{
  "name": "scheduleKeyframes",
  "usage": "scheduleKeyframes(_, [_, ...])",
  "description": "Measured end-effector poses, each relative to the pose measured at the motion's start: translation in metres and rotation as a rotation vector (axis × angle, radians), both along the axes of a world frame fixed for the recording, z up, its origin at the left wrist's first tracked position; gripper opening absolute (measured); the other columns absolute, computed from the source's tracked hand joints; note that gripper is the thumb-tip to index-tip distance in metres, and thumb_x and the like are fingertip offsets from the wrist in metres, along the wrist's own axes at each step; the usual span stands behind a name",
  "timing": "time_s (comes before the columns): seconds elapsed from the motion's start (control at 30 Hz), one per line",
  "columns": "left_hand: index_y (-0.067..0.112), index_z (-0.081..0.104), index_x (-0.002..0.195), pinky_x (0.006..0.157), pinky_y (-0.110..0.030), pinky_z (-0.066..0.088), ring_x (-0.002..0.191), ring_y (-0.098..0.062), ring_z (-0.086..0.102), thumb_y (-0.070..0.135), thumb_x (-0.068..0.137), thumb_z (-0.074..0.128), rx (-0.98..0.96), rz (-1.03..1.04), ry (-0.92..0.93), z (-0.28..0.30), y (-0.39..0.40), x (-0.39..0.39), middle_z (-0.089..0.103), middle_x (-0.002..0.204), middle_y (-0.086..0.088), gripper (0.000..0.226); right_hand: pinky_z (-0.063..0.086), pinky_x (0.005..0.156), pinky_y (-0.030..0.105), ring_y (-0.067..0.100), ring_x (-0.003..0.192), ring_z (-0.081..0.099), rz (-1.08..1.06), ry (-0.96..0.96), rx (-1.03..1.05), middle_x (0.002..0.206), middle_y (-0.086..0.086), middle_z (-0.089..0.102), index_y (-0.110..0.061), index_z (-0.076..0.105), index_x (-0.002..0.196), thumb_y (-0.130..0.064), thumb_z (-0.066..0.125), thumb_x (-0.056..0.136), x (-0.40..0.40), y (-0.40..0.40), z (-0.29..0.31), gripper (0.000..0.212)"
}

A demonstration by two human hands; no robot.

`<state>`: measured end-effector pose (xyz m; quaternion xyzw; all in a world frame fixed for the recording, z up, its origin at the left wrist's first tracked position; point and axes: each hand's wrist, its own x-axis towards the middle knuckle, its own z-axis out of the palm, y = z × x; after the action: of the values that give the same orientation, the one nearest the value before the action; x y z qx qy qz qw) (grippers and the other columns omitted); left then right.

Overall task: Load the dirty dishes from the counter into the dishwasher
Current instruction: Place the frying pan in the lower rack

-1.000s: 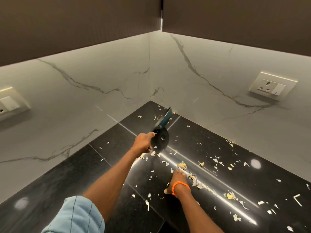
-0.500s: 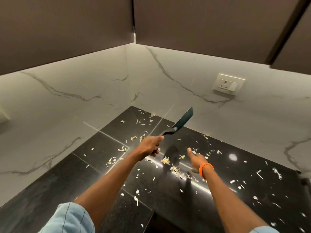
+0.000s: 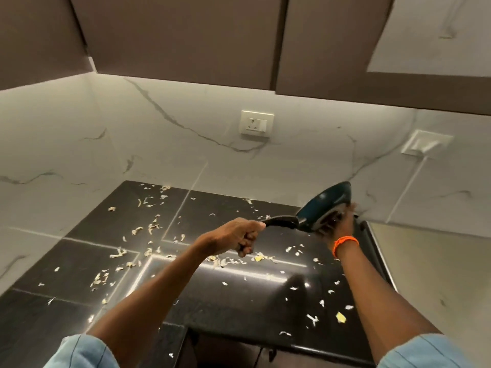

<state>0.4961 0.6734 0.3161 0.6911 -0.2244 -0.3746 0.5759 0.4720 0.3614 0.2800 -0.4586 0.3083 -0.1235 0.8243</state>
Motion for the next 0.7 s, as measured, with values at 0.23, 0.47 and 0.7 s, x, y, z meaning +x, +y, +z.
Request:
scheduleKeyframes(0.23, [0.025, 0.038, 0.065, 0.058, -0.033, 0.033, 0.056, -0.021, 0.039, 0.042, 0.099, 0.051, 0.077, -0.141, -0.016, 0.000, -0.063, -0.057, 0.025, 0.063, -0.003, 0.040, 0.049, 0.094, 0.052, 0.032, 0.107, 0.060, -0.165, -0.134, 0.213, 0.115, 0.010, 0.064, -0.026, 0.065, 0.105, -0.080, 0.045, 0.084, -0.096, -0.076, -0.001, 0.061])
scheduleKeyframes(0.47, [0.026, 0.035, 0.060, 0.050, -0.026, 0.034, 0.051, -0.020, 0.043, 0.052, 0.100, 0.051, 0.113, 0.116, 0.008, -0.028, -0.150, -0.137, 0.026, 0.058, 0.002, 0.051, 0.049, 0.096, 0.052, 0.033, 0.116, 0.056, -0.233, -0.033, 0.181, 0.127, 0.007, 0.058, -0.028, 0.057, 0.125, -0.078, 0.046, 0.084, -0.197, -0.143, -0.029, 0.065])
scheduleKeyframes(0.7, [0.018, 0.045, 0.055, 0.052, -0.030, 0.045, 0.050, -0.023, 0.050, 0.050, 0.098, 0.057, 0.122, 0.444, 0.127, -0.081, -0.229, -0.243, 0.044, 0.051, -0.006, 0.054, 0.040, 0.106, 0.061, 0.037, 0.124, 0.049, -0.393, 0.098, 0.177, 0.129, 0.005, 0.054, -0.030, 0.054, 0.130, -0.081, 0.040, 0.085, -0.316, -0.184, -0.066, 0.069])
